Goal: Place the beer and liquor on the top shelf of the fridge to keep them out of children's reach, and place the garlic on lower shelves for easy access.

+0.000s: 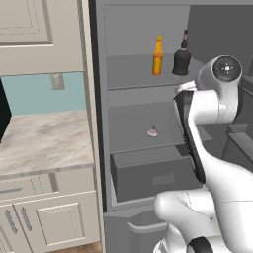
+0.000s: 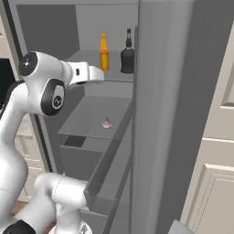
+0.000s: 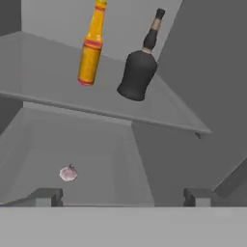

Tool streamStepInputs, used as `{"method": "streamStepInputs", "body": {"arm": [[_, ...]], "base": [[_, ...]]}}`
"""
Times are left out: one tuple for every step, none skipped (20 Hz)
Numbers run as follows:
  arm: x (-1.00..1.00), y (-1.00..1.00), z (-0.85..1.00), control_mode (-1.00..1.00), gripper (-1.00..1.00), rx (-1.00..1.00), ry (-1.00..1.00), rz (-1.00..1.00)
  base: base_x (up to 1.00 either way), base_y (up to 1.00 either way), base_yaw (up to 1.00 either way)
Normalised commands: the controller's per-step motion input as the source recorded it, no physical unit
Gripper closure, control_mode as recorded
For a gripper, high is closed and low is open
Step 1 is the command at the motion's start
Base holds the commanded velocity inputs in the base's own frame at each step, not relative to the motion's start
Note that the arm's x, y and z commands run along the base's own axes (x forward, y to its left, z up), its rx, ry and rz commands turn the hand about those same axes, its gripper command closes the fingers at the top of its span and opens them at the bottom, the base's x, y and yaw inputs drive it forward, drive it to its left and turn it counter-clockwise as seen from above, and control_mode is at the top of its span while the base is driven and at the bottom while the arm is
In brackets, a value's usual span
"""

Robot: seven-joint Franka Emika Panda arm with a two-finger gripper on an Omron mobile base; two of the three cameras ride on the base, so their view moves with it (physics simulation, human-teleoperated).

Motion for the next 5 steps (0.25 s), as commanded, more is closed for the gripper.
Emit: {"method": "streamStepInputs", "body": {"arm": [[-0.96,0.4,-0.38,-1.0,-1.0,0.0,0.09,-0.13],[-0.93,0.34,-0.44,-1.0,-1.0,0.0,0.05,-0.11],[-0.94,0.26,-0.49,-1.0,-1.0,0.0,0.03,-0.1],[-0.96,0.21,-0.56,-1.0,-1.0,0.02,0.0,-0.09],[-1.0,0.15,-0.6,-1.0,-1.0,0.03,0.0,-0.08]], "base": [[0.0,0.0,0.0],[0.0,0.0,0.0],[0.0,0.0,0.0],[0.0,0.0,0.0],[0.0,0.0,0.0]]}}
